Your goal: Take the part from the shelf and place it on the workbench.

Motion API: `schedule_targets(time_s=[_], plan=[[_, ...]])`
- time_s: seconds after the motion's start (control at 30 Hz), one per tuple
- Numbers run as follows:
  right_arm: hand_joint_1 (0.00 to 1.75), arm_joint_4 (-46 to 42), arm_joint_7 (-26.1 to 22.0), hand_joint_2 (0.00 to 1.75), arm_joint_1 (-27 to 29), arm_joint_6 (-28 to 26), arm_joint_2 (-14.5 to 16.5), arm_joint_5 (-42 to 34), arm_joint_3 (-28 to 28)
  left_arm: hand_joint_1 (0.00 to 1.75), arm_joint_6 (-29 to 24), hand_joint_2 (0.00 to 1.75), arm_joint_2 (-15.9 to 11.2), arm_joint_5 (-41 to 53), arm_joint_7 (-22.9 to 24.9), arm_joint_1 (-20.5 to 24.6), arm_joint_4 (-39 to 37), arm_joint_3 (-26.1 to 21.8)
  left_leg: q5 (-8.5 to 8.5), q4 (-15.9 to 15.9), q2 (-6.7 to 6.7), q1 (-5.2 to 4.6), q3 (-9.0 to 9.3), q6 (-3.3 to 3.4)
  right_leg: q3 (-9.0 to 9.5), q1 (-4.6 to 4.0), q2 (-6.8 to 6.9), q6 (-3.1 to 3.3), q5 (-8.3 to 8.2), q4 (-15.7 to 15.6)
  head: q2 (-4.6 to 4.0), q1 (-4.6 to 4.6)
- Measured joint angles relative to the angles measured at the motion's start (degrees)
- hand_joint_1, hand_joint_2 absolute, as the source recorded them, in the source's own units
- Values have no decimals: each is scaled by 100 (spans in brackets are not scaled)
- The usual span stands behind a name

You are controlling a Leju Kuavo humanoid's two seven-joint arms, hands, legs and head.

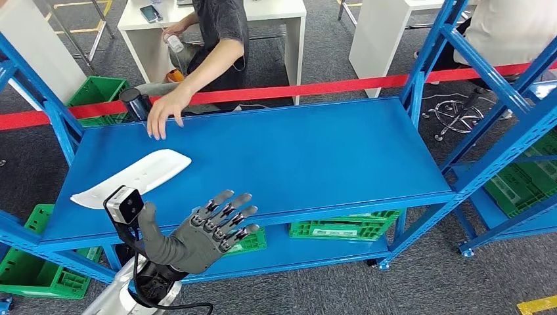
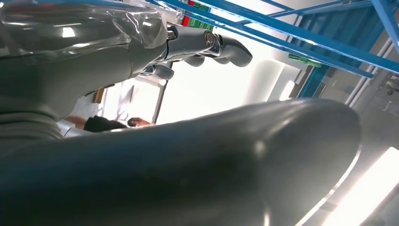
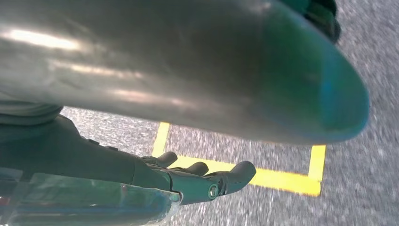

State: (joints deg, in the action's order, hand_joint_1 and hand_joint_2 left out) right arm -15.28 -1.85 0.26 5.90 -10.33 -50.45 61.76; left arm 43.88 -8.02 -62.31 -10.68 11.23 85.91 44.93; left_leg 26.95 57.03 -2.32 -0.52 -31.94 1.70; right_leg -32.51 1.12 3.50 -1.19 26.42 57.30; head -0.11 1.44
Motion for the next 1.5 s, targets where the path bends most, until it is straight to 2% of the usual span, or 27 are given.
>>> schedule_targets(time_s=[0.03, 0.1, 0.2, 0.23, 0.27, 0.3, 0.37, 0.43, 0.53, 0.6, 0.7, 0.73, 0.77, 0.8, 0.83, 0.9, 0.97, 1.03, 1.07, 1.13, 1.2, 1.27, 1.3, 1.33, 1.4, 1.43, 1.5], plan=[[0, 2, -4, 0, 3, -11, 10, -25, 0, 0, 2, 0, 11, -16, 16, 8, -2, 28, -34, -35, 50, 10, 2, 28, -8, 7, 23, -27, 8, 9, 0, -1], [0, 5, -32, 0, 15, -52, 14, -84, -3, 0, 26, 0, 51, -50, 13, 64, -12, 86, -114, -118, 146, 37, 15, 99, -117, 16, -75, -30, 152, 239, 0, -10], [0, 7, -86, 0, 59, -128, -28, -176, -11, 0, 109, 0, 150, -72, -27, 165, -64, 172, -172, -149, 304, 34, -7, 162, -601, 23, -288, 35, 625, 1319, 0, -29], [0, 7, -98, 0, 76, -159, -52, -191, -11, 0, 131, 0, 178, -70, -46, 181, -86, 195, -177, -142, 365, 26, -16, 165, -720, 24, -308, 24, 700, 1582, 0, -30], [0, 7, -110, 0, 89, -186, -81, -196, -11, 0, 145, 0, 202, -65, -73, 195, -106, 213, -180, -132, 427, 20, -21, 166, -746, 25, -318, -9, 690, 1647, 0, -30], [0, 6, -124, 0, 94, -213, -110, -189, -9, 0, 150, 0, 221, -47, -105, 213, -121, 223, -179, -115, 492, 18, -24, 162, -652, 27, -333, -59, 586, 1458, 0, -30], [0, 5, -146, 0, 94, -242, -173, -149, -3, 0, 151, 0, 246, 16, -175, 250, -134, 232, -163, -59, 614, 12, -41, 134, -264, 42, -467, -140, 284, 665, 0, -32], [0, 4, -150, 0, 87, -240, -216, -101, 16, 0, 141, 0, 254, 67, -222, 269, -135, 230, -140, 4, 713, -8, -86, 86, -6, 49, -575, -117, 109, 125, 0, -28], [0, 0, -146, 0, 61, -227, -229, -72, 47, 0, 133, 0, 240, 97, -249, 265, -135, 223, -145, 37, 805, 3, -152, 18, 22, 35, -484, -16, 63, 55, 0, -26], [0, -8, -145, 0, 58, -217, -238, -70, 66, 0, 132, 0, 225, 100, -260, 266, -134, 219, -13, 225, 663, 11, -246, -45, 27, 62, -390, 45, 49, 39, 0, -3], [0, -11, -145, 0, 75, -214, -253, -70, 99, 0, 132, 0, 208, 102, -270, 265, -134, 217, 511, 1247, 330, 64, -734, -161, 24, 57, -228, 113, 59, 34, 0, 34], [0, -11, -145, 0, 81, -214, -254, -70, 109, 0, 132, 0, 203, 103, -271, 261, -134, 218, 622, 1572, 291, 86, -896, -183, 22, 49, -166, 117, 64, 35, 0, 33], [0, -11, -145, 0, 84, -214, -256, -70, 117, 0, 132, 0, 198, 103, -271, 258, -135, 219, 627, 1709, 270, 101, -968, -194, 21, 42, -101, 118, 68, 35, 0, 35], [0, -11, -145, 0, 82, -214, -256, -70, 123, 0, 132, 0, 194, 103, -271, 257, -135, 219, 526, 1619, 247, 110, -925, -192, 25, 38, -40, 117, 73, 36, 0, 35], [0, -11, -145, 0, 76, -214, -255, -69, 126, 0, 132, 0, 191, 102, -271, 258, -135, 219, 347, 1303, 201, 109, -763, -173, 33, 31, 18, 117, 77, 35, 0, 35], [0, -11, -145, 0, 66, -214, -249, -68, 128, 0, 132, 0, 191, 103, -271, 265, -133, 214, 16, 483, -48, 61, -331, -90, 54, 0, 126, 101, 93, 36, 0, 34], [0, -11, -145, 0, 65, -214, -244, -69, 131, 0, 132, 0, 192, 103, -271, 272, -131, 208, -87, 78, -201, 0, -137, -12, 66, -29, 237, 65, 111, 34, 0, 33], [0, -11, -145, 0, 58, -214, -240, -69, 133, 0, 131, 0, 185, 103, -271, 272, -129, 205, -109, 19, -80, -21, -137, 41, 91, -40, 365, 13, 115, 4, 0, 33], [0, -12, -145, 0, 49, -214, -240, -69, 134, 0, 132, 0, 181, 104, -272, 268, -127, 202, -145, -34, -5, -11, -111, 66, 97, -36, 344, -10, 130, 10, 0, 30], [0, -13, -145, 0, 46, -214, -245, -67, 136, 0, 132, 0, 186, 106, -273, 276, -123, 200, -227, -151, 139, 25, -55, 128, -38, -23, 76, -2, 309, 318, 0, 11], [0, -13, -145, 0, 64, -214, -251, -65, 143, 0, 105, 0, 199, 136, -275, 278, -125, 201, -257, -183, 289, 42, -57, 159, -393, -4, -233, 48, 627, 1065, 0, -11], [0, -13, -146, 0, 80, -226, -251, -66, 159, 0, 57, 0, 203, 218, -300, 252, -128, 202, -259, -175, 440, 39, -61, 159, -666, 0, -311, 25, 774, 1603, 0, -18], [0, -13, -152, 0, 80, -232, -251, -69, 167, 0, 36, 0, 201, 269, -318, 237, -129, 198, -255, -164, 504, 40, -58, 153, -670, 7, -319, -23, 718, 1580, 0, -19], [0, -12, -162, 0, 71, -237, -250, -76, 173, 0, 15, 0, 198, 316, -339, 224, -129, 191, -245, -143, 557, 46, -56, 139, -562, 20, -323, -87, 569, 1313, 0, -20], [0, -10, -186, 0, 33, -243, -240, -98, 176, 0, -39, 0, 192, 397, -366, 200, -128, 174, -191, -61, 638, 46, -70, 75, -227, 49, -357, -188, 223, 529, 0, -28], [0, -8, -197, 0, 6, -248, -229, -109, 178, 0, -77, 0, 187, 439, -378, 186, -122, 163, -160, -14, 659, 38, -91, 38, -107, 57, -376, -185, 112, 251, 0, -29], [0, -5, -210, 0, -50, -252, -203, -121, 182, 0, -156, 0, 167, 520, -397, 147, -95, 131, -125, 41, 674, 21, -131, -6, -57, 40, -400, -102, 70, 116, 0, -29]])
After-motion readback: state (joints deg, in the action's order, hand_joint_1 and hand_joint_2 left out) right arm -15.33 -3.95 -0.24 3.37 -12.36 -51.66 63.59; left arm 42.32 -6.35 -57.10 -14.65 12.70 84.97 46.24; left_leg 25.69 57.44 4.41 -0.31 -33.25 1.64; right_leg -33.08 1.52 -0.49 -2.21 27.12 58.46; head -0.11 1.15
